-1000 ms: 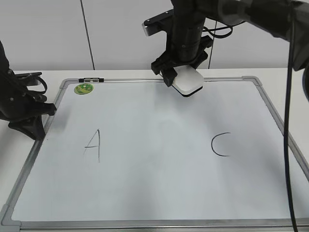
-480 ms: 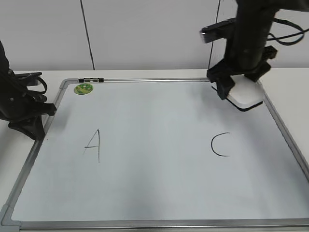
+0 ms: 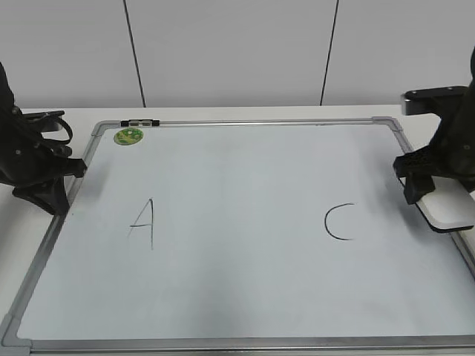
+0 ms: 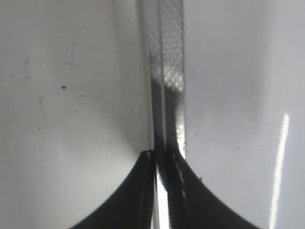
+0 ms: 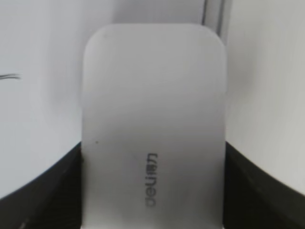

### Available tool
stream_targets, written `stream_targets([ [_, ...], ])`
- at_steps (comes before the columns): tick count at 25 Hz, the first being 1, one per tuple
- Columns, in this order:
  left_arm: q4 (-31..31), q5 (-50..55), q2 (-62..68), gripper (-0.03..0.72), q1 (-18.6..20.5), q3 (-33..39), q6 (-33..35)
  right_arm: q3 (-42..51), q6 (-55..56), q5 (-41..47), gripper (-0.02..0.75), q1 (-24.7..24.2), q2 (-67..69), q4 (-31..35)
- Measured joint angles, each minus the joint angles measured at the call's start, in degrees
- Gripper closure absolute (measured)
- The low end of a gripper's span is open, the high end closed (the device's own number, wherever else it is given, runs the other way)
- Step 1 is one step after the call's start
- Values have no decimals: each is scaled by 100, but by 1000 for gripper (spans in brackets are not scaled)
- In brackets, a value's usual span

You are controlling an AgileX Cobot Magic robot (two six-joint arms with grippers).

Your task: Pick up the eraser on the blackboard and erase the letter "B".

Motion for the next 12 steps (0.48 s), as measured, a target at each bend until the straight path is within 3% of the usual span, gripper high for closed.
stream_targets([
  [12,0,0,0,637,0,0,0,103,33,-833,200,-477,39,232],
])
